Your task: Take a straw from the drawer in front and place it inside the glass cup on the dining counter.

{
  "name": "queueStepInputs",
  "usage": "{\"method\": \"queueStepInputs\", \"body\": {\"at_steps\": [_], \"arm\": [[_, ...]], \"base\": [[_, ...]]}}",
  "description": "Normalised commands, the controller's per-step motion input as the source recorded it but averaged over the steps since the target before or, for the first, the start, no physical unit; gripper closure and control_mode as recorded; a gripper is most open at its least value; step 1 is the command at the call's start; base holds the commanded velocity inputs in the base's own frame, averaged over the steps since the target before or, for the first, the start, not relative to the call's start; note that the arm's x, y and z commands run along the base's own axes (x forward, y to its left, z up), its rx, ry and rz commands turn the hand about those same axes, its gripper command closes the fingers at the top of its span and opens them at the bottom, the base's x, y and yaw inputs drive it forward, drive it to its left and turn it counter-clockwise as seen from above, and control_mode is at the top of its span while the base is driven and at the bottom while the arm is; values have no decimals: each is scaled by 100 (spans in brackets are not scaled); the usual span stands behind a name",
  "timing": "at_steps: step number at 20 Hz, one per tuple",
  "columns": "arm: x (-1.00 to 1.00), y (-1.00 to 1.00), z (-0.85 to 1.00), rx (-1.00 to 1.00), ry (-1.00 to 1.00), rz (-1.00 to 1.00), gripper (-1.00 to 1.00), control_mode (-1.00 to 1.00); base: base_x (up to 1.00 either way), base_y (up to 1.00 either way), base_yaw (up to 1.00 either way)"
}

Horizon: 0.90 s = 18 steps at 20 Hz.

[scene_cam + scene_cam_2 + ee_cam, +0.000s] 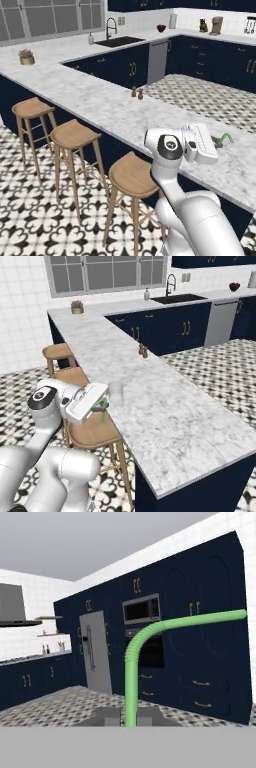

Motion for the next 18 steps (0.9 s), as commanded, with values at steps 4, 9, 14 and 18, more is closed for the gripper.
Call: {"method": "queueStepInputs", "body": {"at_steps": [4,9,14,18], "arm": [[0,0,0,0,0,0,100,100],[0,0,0,0,0,0,100,100],[26,3,3,0,-3,-15,100,-100],[80,10,7,0,-4,-36,100,-100]], "base": [[51,14,-35],[54,11,-37],[31,6,-22],[0,0,0]]}}
